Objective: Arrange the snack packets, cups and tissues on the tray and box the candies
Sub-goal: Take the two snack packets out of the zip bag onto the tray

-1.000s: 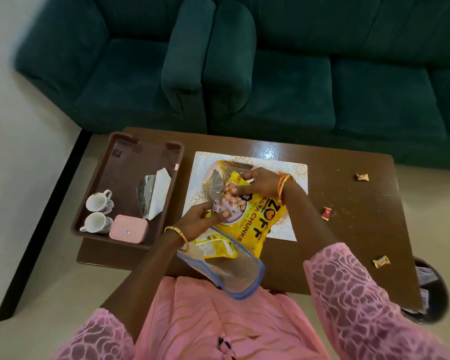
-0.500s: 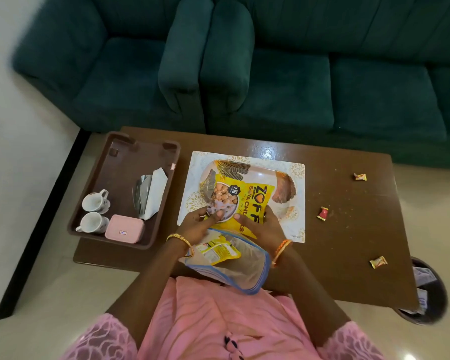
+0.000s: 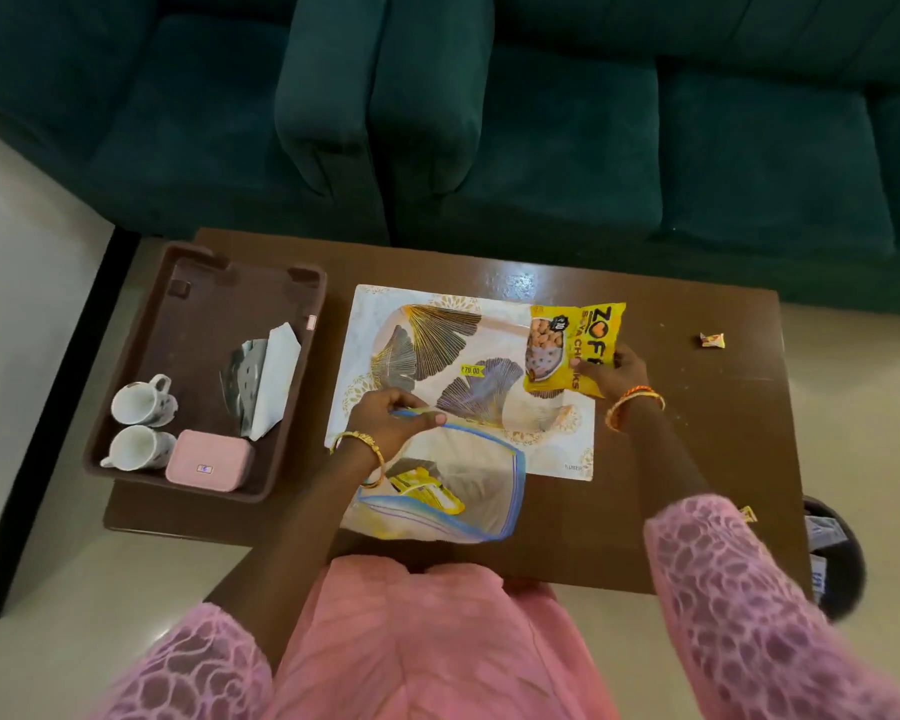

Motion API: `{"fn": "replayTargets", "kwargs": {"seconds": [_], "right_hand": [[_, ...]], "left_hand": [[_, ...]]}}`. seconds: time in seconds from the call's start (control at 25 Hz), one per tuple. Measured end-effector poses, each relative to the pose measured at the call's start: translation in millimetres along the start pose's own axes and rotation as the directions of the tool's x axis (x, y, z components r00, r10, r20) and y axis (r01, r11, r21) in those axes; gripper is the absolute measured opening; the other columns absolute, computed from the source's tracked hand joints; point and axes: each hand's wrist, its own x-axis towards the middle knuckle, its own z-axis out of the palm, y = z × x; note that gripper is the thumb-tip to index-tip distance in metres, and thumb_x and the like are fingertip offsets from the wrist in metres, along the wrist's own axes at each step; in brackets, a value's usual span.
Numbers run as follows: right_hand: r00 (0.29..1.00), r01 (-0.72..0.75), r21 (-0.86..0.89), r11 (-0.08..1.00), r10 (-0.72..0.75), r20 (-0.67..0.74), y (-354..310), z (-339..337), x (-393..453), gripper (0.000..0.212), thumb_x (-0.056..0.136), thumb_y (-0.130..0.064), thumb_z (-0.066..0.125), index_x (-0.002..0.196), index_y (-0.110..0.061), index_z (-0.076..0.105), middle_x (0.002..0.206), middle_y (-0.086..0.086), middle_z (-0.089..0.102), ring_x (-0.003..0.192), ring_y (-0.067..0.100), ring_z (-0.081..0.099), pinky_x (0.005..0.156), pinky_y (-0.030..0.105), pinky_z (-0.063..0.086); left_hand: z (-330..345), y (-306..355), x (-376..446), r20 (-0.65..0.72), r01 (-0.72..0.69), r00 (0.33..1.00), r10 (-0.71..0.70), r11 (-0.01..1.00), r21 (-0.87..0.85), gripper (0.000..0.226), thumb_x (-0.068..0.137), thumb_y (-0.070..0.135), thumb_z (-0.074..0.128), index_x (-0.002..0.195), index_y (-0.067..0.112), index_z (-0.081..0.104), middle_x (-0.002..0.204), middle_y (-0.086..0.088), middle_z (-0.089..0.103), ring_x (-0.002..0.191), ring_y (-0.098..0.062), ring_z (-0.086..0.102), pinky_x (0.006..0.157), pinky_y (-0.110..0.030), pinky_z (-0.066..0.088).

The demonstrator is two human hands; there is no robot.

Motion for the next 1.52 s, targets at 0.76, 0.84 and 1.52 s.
{"fn": "replayTargets", "kwargs": {"seconds": [0.76, 0.84, 1.52], "right_hand": [[0.943, -0.222, -0.119, 0.968, 0.183, -0.277, 67, 34, 120, 0.045, 0.077, -0.013, 0.073, 0.119, -0.005, 0.058, 0.119, 0.017, 0.064, 0.106, 0.032, 0.062, 0.084, 0.034, 0.051], [0.918, -0.225, -0.059, 0.973, 0.191, -0.349, 72, 37, 120, 0.043, 0.075, -0.015, 0.074, 0.113, -0.006, 0.058, 0.116, 0.017, 0.065, 0.103, 0.031, 0.063, 0.077, 0.03, 0.048], [0.845, 0.514, -0.01, 0.858, -0.508, -0.168, 3, 87, -122, 0.021, 0.064, 0.009, 0.037, 0.053, -0.001, 0.052, 0.048, -0.005, 0.048, 0.043, 0.002, 0.046, 0.045, 0.017, 0.038]], "left_hand": [[29, -16, 63, -0.091, 0.097, 0.991, -0.1, 0.995, -0.034, 0.025, 0.07, 0.029, 0.078, 0.086, 0.013, 0.067, 0.095, -0.008, 0.067, 0.085, -0.017, 0.057, 0.069, -0.019, 0.041], [29, -18, 64, -0.075, 0.093, 0.993, -0.094, 0.995, -0.025, 0.025, 0.071, 0.029, 0.078, 0.086, 0.013, 0.067, 0.094, -0.007, 0.067, 0.086, -0.018, 0.057, 0.07, -0.019, 0.041], [-10, -31, -11, -0.042, -0.11, 0.993, 0.107, 0.992, -0.065, 0.015, 0.074, 0.014, 0.075, 0.088, 0.017, 0.072, 0.089, -0.003, 0.069, 0.077, 0.003, 0.06, 0.065, -0.004, 0.045]]}}
